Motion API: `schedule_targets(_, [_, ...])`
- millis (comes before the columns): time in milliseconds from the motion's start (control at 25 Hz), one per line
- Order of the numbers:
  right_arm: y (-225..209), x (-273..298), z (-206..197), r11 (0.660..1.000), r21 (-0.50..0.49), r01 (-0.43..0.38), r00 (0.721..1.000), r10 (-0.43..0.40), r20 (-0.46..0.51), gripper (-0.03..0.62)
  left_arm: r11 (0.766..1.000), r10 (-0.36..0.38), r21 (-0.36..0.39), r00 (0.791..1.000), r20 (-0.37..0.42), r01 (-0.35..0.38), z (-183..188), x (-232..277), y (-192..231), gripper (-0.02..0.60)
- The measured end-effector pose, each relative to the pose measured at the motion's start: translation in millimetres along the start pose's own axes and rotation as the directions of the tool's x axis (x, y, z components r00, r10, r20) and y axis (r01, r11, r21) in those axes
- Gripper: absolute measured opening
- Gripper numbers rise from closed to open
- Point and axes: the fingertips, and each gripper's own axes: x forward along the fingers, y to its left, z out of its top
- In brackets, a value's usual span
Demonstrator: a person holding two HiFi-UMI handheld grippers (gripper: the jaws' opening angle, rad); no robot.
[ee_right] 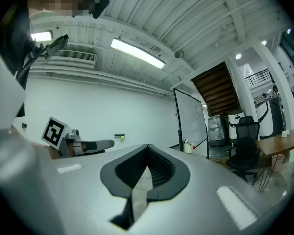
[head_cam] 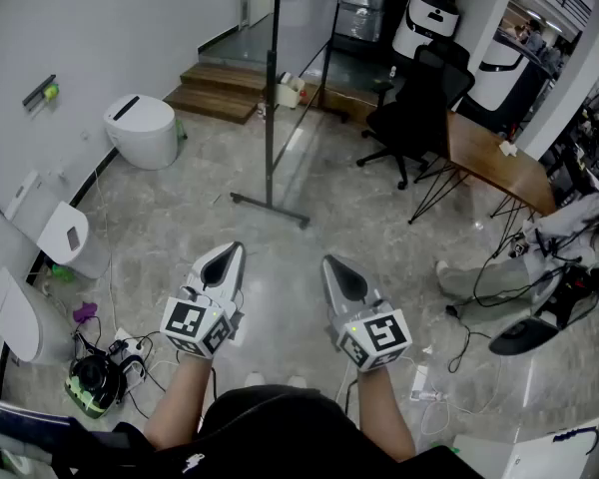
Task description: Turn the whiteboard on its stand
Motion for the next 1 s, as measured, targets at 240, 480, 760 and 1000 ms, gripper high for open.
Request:
schedule_targets(240, [-10.4, -6.3, -1.3, 1.0, -0.003, -0.012, 1.0, 0.012, -0.002, 0.008, 1.0, -0.003, 0.002, 1.0, -0.009, 0.003, -6.6, 7.2, -12.5, 0.006])
schedule_targets(480, [-20.2, -21.8, -2.5, 0.999, 0.023, -0.048, 0.999, 0.048, 0.002, 0.009, 1.0, 0.005, 0.004, 1.0, -0.01, -0.005, -11.3, 17.5, -30.5, 0.006])
schedule_targets(760, [-29.5, -44.3, -16.5, 0.991, 0.061, -0.116, 0.993, 0.117, -0.007, 0.009, 1.0, 0.024, -0.004, 0.999, -0.025, -0.024, -26.7, 22.7, -55.9, 0.006])
schedule_targets(1000, [-35.8, -57.1, -32.1, 0.988, 0.072, -0.135, 0.99, 0.138, -0.036, 0.009, 0.998, 0.057, 0.003, 0.998, -0.04, -0.057, -35.4, 18.5, -63.3, 0.006])
